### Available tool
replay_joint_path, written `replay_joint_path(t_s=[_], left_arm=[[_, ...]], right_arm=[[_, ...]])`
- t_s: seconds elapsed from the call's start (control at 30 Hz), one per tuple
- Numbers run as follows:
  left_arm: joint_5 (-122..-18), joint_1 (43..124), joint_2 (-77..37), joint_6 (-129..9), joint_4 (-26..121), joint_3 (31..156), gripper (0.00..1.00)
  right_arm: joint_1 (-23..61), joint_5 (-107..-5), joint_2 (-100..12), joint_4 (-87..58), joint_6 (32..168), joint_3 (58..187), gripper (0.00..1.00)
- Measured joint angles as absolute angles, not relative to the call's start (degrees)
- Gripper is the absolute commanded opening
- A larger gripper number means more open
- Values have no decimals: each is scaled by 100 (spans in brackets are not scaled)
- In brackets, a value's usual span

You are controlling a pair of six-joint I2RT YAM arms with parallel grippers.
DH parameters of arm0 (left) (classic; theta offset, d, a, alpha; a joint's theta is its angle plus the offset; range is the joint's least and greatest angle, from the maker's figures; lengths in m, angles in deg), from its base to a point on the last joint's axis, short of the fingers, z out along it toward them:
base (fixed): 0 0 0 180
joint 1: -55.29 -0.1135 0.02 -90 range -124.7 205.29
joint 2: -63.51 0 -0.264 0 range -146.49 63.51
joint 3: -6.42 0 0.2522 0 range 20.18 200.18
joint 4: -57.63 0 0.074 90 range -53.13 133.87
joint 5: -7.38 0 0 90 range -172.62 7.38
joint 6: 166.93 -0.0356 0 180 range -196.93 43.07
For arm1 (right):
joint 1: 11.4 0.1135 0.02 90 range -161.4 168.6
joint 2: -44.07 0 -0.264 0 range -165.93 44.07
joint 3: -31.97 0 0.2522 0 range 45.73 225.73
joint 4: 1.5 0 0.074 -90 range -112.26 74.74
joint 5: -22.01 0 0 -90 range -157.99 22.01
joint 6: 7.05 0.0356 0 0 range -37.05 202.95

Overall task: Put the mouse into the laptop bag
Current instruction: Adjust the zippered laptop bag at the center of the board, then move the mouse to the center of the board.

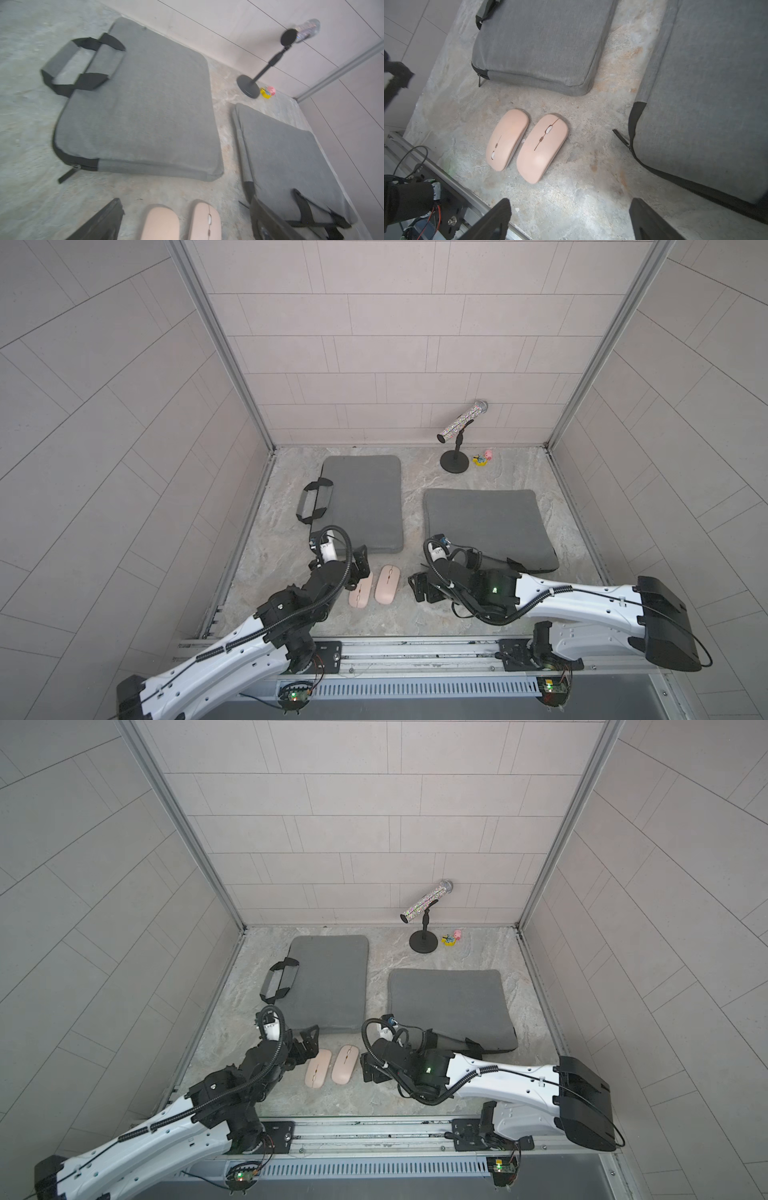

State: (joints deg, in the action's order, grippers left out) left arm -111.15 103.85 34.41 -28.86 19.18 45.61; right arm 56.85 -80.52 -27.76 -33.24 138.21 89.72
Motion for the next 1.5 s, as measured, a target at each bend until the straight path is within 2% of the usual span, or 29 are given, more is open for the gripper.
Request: replay_joint_path(t_s=[0.1,0.23,0.57,0.63,0.7,0.8,0.9,1.1,1.23,1.37,1.43,1.5], left_arm=[[-10916,9694,3708,-2929,1424,4679,99],[-10761,9192,4191,-2999,845,4731,99],[-10464,9115,4908,-3045,30,4768,99],[-10414,9115,4934,-3045,-3,4771,99],[-10368,9113,4943,-3045,-23,4771,99],[-10293,9106,4947,-3045,-34,4784,99],[-10182,9104,4976,-3043,-32,4786,99],[-9907,9104,4995,-3036,67,4782,99],[-9688,9104,4945,-3030,204,4779,99],[-9533,9104,4847,-3028,338,4779,99],[-9469,9104,4774,-3030,390,4779,99],[-9430,9104,4726,-3030,438,4779,99]], right_arm=[[5938,-8291,-3460,-3542,13924,9306,96],[6194,-8341,-4693,-3746,13948,10196,98],[6205,-8299,-6544,-4041,13955,11566,100],[6205,-8256,-6796,-4082,13950,11772,97],[6205,-8273,-6927,-4135,13957,11916,90],[6203,-8284,-6973,-4148,14000,11977,73],[6185,-8352,-6960,-4106,14038,11916,65],[6126,-8505,-6636,-3923,14129,11400,67],[6019,-8599,-6361,-3892,14167,11018,76],[5952,-8612,-6345,-3907,14114,11020,81],[5917,-8603,-6394,-3929,14081,11088,81],[5875,-8575,-6461,-3918,14059,11175,74]])
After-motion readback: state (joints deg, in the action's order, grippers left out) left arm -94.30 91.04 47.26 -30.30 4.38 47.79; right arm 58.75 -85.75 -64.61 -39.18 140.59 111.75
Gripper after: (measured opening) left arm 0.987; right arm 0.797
